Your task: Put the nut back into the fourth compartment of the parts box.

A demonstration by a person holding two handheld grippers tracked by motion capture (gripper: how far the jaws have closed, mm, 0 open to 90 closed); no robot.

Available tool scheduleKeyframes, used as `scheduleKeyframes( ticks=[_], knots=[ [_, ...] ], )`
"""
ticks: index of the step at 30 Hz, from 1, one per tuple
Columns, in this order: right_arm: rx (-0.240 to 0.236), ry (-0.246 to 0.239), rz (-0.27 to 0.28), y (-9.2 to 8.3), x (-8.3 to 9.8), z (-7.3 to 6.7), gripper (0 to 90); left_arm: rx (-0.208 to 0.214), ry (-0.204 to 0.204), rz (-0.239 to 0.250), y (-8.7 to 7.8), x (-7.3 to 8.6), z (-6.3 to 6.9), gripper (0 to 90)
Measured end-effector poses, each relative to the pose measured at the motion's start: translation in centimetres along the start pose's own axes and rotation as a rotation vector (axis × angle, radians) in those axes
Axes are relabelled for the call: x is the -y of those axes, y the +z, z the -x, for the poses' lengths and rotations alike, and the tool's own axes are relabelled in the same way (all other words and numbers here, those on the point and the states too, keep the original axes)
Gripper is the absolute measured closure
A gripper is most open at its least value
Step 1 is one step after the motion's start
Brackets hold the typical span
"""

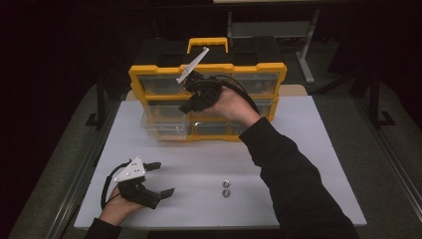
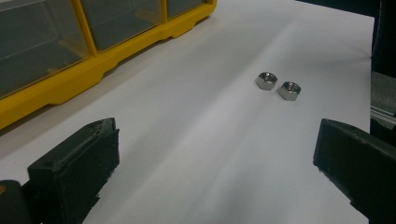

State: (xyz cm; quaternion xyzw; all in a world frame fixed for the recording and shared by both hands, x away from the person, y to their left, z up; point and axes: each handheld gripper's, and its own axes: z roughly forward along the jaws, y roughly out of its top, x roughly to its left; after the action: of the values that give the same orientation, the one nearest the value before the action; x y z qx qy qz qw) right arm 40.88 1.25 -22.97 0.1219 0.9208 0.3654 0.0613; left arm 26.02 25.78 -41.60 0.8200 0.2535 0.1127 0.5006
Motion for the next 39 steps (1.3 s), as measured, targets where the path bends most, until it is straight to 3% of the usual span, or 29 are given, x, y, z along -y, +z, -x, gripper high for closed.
scheduleKeyframes(
  ticks=[8,16,39],
  knots=[
    [0.021,-0.008,0.014,-1.7,2.6,0.1,89.0,-0.001,0.008,-0.002,0.0,0.0,-0.1,0.0],
    [0.035,0.019,0.025,-2.3,5.7,0.1,87.9,0.002,-0.003,0.007,0.1,0.0,0.0,0.0],
    [0.046,0.091,0.051,-1.2,11.8,-1.1,43.0,0.004,0.001,-0.001,0.1,0.1,0.0,0.0]
  ],
)
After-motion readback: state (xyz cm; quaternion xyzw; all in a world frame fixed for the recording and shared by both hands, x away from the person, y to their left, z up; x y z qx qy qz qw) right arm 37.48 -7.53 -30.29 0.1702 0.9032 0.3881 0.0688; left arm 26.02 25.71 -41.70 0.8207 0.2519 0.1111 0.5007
